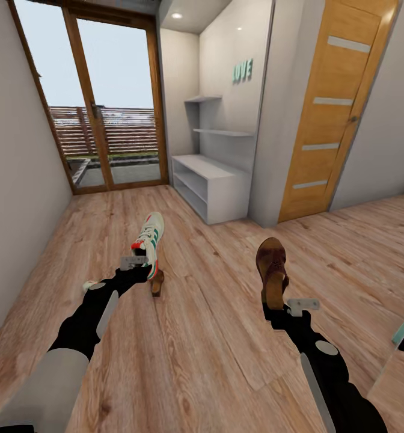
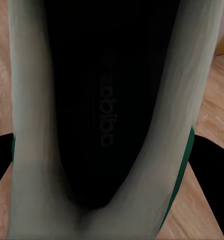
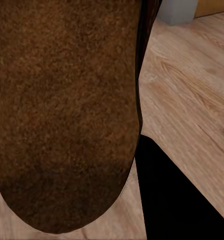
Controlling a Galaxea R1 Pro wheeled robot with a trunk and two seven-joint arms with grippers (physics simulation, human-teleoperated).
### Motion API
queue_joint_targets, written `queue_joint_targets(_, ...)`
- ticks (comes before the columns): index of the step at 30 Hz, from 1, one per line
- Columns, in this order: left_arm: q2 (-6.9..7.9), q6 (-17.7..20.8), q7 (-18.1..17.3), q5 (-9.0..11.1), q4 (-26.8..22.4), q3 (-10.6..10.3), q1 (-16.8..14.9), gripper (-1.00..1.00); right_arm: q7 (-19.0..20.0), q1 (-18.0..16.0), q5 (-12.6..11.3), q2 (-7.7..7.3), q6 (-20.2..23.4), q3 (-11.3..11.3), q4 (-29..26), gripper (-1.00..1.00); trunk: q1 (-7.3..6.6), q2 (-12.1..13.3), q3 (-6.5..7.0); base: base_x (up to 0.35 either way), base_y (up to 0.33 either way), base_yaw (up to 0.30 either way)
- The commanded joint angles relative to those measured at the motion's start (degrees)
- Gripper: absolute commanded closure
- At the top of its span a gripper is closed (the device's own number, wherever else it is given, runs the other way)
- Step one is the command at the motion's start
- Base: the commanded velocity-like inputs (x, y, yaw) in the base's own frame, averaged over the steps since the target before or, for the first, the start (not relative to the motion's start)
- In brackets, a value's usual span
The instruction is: Pick up the two gym shoes and the two sandals from the corridor floor and place them onto the hallstand (shoe rack) in the corridor, making sure they are on the rack and not on the floor. Arrange them so the two gym shoes are next to each other and the two sandals are next to each other.
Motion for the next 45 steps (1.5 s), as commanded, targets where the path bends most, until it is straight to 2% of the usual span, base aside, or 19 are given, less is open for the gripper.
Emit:
queue_joint_targets(1, -0.01, 0.46, -0.14, 0.55, -0.07, 0.11, -0.02, 1.0, -0.02, -0.03, -0.23, 0.02, 0.35, -0.03, -0.1, 1.0, 0.02, -0.02, 0.04, 0.334, -0.009, 0.0)
queue_joint_targets(23, -0.1, 0.46, -0.14, 0.53, 0.0, 0.11, -0.02, 1.0, -0.02, -0.03, -0.22, 0.0, 0.36, -0.03, -0.14, 1.0, 0.02, -0.02, 1.6, 0.324, -0.001, 0.0)
queue_joint_targets(37, -0.1, 0.46, -0.14, 0.48, 0.02, 0.09, -0.02, 1.0, -0.02, -0.03, -0.22, 0.01, 0.34, -0.03, -0.14, 1.0, 0.02, -0.02, 2.92, 0.059, -0.005, 0.0)
queue_joint_targets(45, -0.1, 0.47, -0.14, 0.5, 0.02, 0.1, -0.02, 1.0, -0.02, -0.03, -0.22, 0.0, 0.34, -0.03, -0.14, 1.0, 0.02, -0.02, 3.67, 0.23, -0.162, 0.0)
